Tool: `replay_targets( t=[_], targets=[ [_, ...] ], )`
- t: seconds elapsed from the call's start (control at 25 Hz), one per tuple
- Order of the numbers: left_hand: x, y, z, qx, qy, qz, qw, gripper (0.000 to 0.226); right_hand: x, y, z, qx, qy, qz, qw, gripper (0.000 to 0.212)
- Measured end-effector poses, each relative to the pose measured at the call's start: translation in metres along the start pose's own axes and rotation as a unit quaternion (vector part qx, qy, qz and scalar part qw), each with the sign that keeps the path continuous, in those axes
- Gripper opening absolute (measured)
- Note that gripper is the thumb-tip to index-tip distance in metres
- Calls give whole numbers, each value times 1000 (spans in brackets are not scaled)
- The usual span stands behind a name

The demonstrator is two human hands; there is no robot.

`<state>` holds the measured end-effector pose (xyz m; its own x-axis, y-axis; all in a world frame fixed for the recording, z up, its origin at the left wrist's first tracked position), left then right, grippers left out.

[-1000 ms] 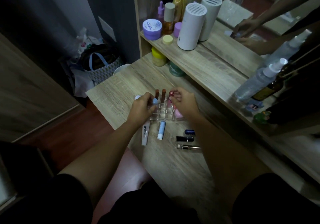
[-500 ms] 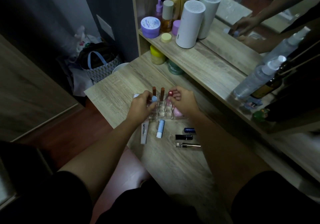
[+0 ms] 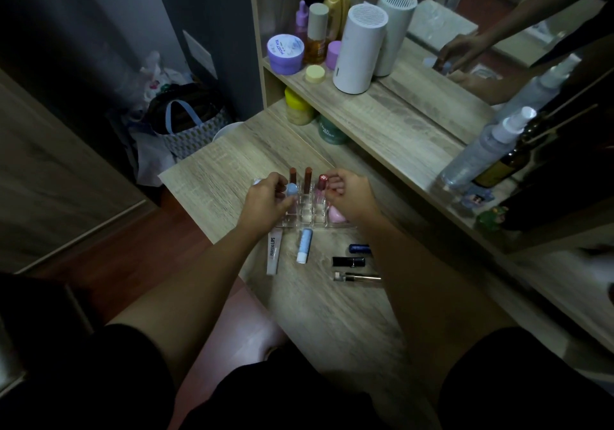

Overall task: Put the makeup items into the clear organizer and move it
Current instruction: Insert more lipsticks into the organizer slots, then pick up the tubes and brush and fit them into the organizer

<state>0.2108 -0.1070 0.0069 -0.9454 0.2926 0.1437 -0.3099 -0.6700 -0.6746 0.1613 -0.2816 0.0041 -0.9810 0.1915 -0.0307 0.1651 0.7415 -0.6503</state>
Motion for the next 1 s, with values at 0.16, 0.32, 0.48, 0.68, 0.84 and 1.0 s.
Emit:
replay_targets(
  t=[0.16, 0.32, 0.48, 0.68, 0.84, 1.0],
  targets=[
    [2, -4, 4, 3, 6, 8, 1000, 31, 7, -7, 2, -2, -6, 20, 1000, 32],
    [9, -6, 6, 14, 3, 18, 1000, 31, 19, -17, 0, 12, -23, 33, 999, 33],
    [25, -6, 6, 13, 0, 49, 999, 25, 39, -21, 5, 32, -24, 10, 999, 27],
    [74, 36, 11, -18, 82, -48, 995, 11, 68, -11, 24, 98, -21, -68, 993, 20],
    [112, 93, 8, -103, 142, -182, 968, 25, 81, -8, 40, 108, -7, -87, 990, 19],
    [122, 118, 8, -124, 120, -188, 967, 33, 88, -12, 46, 107, -22, -93, 990, 16]
  ],
)
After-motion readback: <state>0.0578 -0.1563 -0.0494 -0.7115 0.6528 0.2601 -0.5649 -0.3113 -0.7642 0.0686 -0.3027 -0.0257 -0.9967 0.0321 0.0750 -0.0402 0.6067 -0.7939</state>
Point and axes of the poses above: each hand's wrist, its own x-axis away from the middle knuckle, its own y-axis out of the palm, z = x × y, the point moved 8 cm from there along -x, towards the middle knuckle, and after that the axes turned 10 degrees about -y, right-handed, at the moved point
